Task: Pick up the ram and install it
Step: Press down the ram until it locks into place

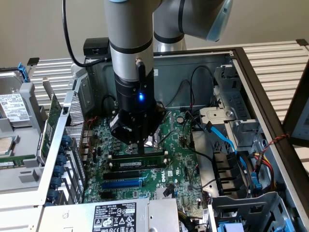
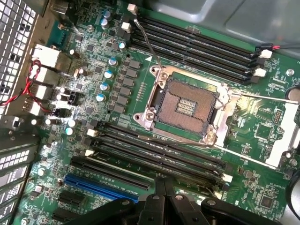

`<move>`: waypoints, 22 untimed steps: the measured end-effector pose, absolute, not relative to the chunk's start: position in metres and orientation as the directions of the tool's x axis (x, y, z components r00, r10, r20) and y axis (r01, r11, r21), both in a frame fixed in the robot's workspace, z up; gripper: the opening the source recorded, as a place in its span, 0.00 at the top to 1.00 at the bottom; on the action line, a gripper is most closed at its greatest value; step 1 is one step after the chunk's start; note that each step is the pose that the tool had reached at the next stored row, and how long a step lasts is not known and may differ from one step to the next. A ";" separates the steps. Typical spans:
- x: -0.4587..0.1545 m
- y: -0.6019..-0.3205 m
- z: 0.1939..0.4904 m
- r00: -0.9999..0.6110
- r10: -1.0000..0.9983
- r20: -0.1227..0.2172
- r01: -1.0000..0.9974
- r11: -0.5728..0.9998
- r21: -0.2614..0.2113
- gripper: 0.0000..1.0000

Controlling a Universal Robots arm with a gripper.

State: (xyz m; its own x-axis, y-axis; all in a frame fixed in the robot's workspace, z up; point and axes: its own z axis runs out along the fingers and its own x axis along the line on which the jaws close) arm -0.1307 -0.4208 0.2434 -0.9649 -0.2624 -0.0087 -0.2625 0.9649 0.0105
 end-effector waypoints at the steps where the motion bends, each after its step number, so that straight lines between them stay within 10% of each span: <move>1: -0.131 -0.421 0.243 -0.967 -0.255 -0.006 -0.255 0.967 0.009 0.90; 22: -0.131 -0.421 0.243 -0.999 -0.040 0.026 -0.040 0.999 0.001 0.90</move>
State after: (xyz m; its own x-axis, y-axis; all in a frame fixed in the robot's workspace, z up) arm -0.1306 -0.4208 0.2435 -0.9989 -0.0402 0.0260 -0.0402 0.9992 0.0010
